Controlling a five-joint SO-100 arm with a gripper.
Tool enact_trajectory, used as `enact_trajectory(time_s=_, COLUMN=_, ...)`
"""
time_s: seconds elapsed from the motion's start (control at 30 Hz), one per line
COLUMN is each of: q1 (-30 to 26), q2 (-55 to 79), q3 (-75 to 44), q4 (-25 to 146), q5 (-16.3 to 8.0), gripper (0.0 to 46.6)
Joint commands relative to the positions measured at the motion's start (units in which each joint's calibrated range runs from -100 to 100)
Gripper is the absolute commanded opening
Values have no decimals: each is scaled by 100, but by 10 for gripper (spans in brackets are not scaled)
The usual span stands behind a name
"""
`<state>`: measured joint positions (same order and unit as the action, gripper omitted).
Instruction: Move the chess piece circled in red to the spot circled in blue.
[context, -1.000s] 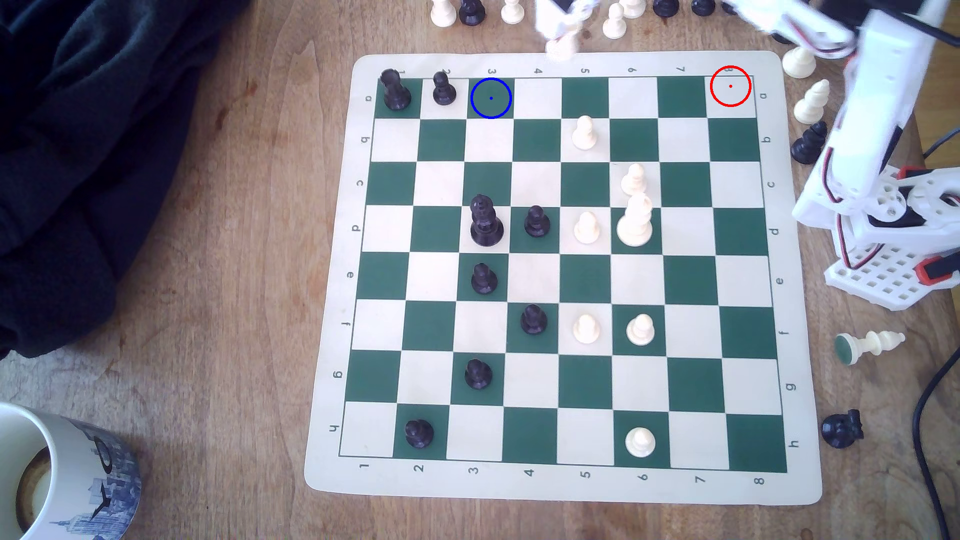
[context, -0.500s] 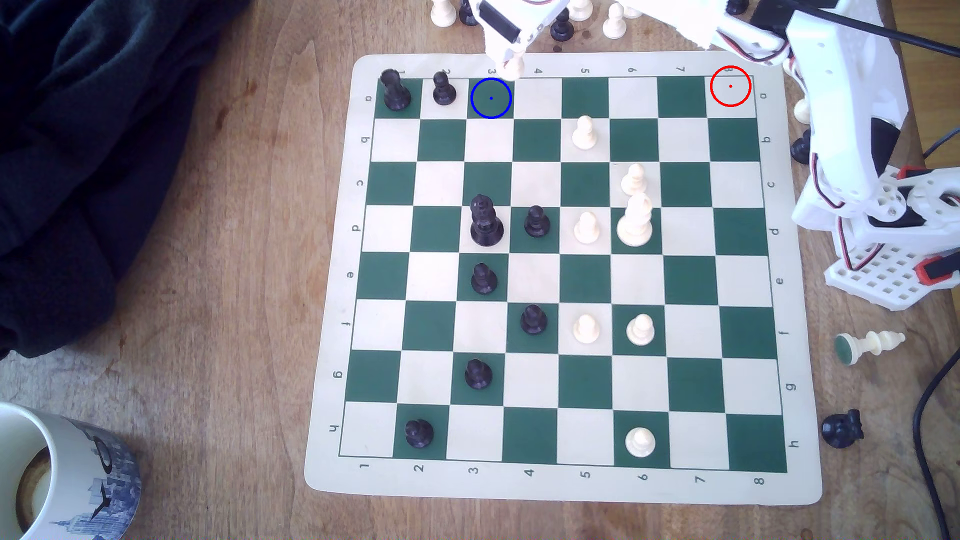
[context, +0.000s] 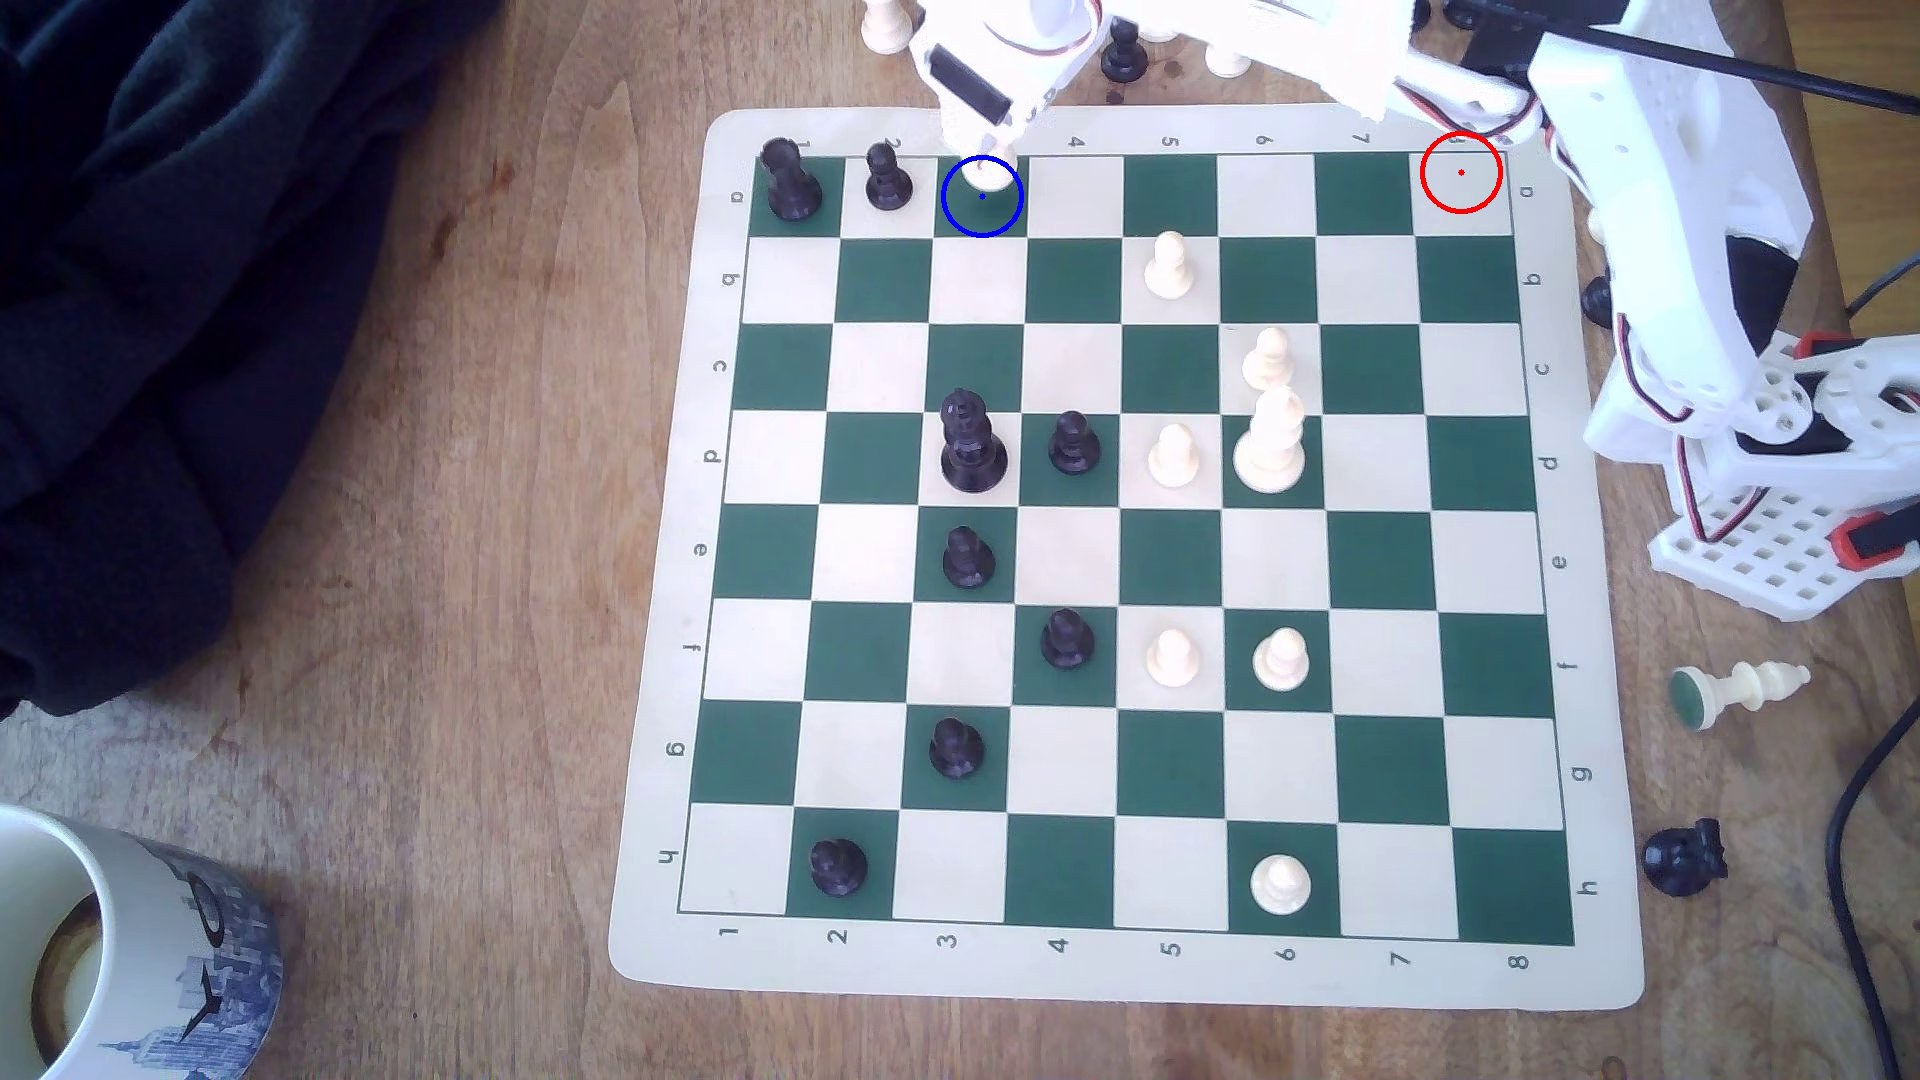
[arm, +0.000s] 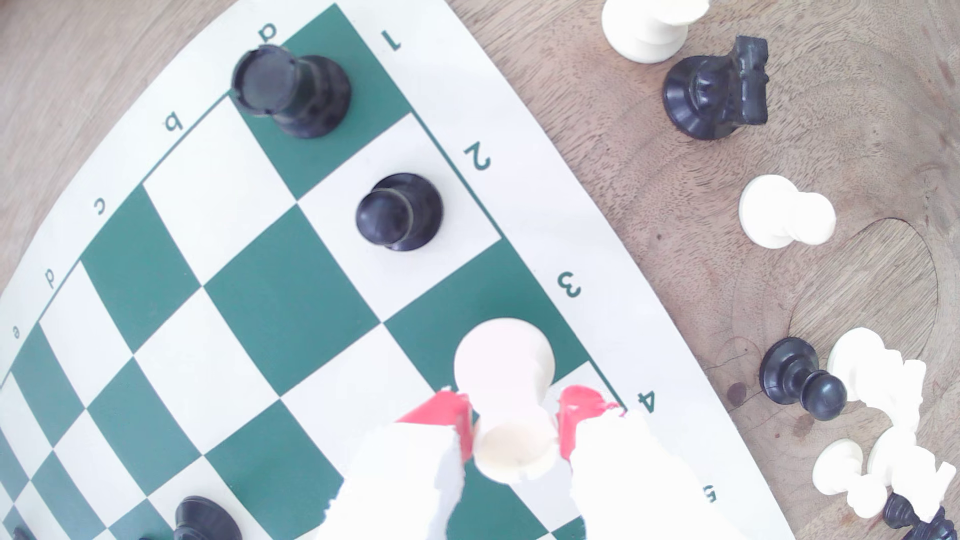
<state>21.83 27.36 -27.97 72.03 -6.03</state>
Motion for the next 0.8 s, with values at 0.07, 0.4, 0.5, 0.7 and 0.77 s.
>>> enact_trajectory(time_s=0.07, q1=-51, q2=-53, q3=-530, q4=-86, q5=-10, gripper=3)
enact_trajectory(time_s=0.4, q1=-75, q2=108, q3=-530, q4=-266, q5=-20, gripper=3)
enact_trajectory(time_s=0.5, q1=-75, q2=159, q3=-530, q4=-266, q5=-5, gripper=3)
enact_trajectory(time_s=0.7, q1=-51, q2=278, q3=-530, q4=-233, q5=10, gripper=3)
enact_trajectory(time_s=0.77, q1=-51, q2=286, q3=-530, q4=-258, q5=83, gripper=10)
